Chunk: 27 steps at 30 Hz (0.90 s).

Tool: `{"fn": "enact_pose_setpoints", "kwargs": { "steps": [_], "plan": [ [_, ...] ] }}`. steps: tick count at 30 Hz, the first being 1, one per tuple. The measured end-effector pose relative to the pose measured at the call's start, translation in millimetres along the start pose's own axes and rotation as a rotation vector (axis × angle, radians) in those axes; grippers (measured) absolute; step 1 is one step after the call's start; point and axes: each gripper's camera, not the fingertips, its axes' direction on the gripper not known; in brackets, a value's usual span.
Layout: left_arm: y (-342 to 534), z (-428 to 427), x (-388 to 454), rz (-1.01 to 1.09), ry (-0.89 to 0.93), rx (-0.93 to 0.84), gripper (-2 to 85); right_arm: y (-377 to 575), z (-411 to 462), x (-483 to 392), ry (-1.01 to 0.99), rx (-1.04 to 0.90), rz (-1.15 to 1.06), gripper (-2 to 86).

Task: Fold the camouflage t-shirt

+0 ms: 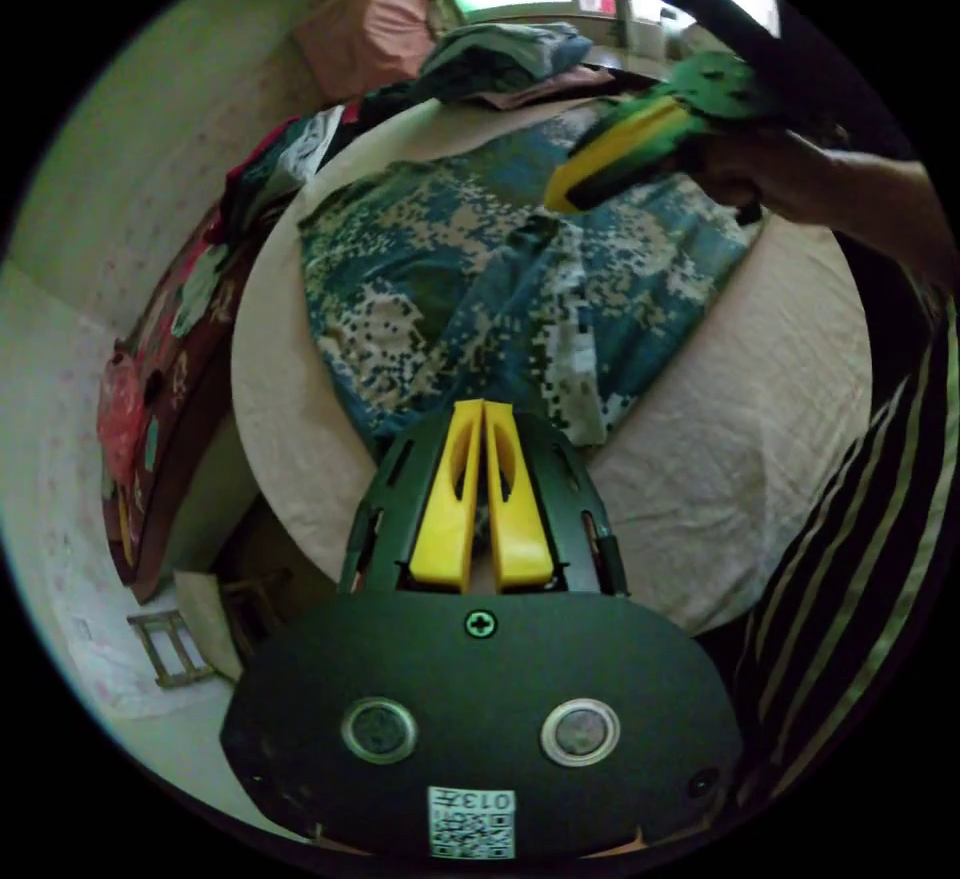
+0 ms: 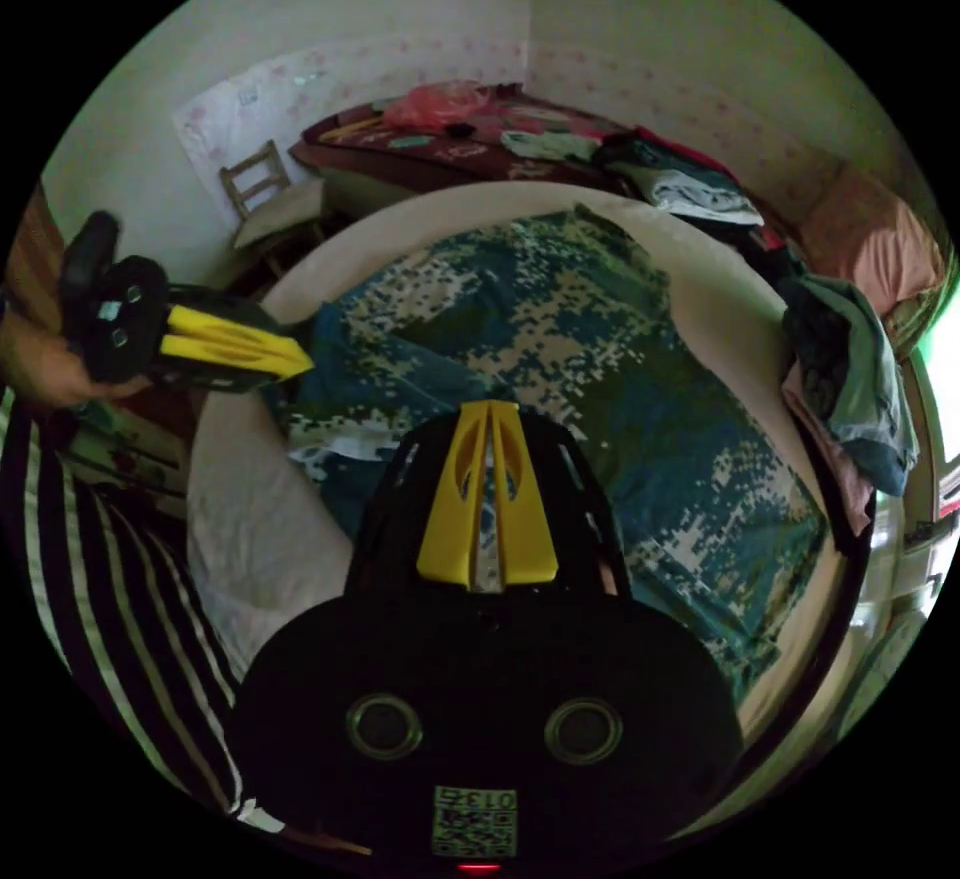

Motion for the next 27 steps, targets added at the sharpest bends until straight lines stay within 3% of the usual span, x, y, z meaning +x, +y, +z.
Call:
{"fn": "enact_pose_setpoints", "kwargs": {
  "steps": [5,9,14,19,27],
  "plan": [
    [-15.8,31.0,-44.7,-0.106,0.007,-0.117,-0.4,-0.8,23.8,-32.4,-0.044,-0.059,-0.129,-0.1],
    [-20.1,30.9,-66.4,-0.108,0.049,-0.084,-0.3,8.9,52.7,-38.3,-0.053,-0.146,-0.191,-0.2],
    [-29.9,23.7,-95.1,-0.150,0.067,-0.109,-0.3,23.0,43.2,3.9,-0.153,-0.088,-0.116,-0.1],
    [-47.5,-4.5,-153.9,-0.280,0.037,0.061,0.2,71.0,12.0,131.7,-0.010,-0.050,0.211,0.4],
    [-169.7,42.6,-271.8,-0.355,0.156,0.114,6.7,121.2,5.0,323.5,0.192,-0.186,0.427,3.9]
  ]
}}
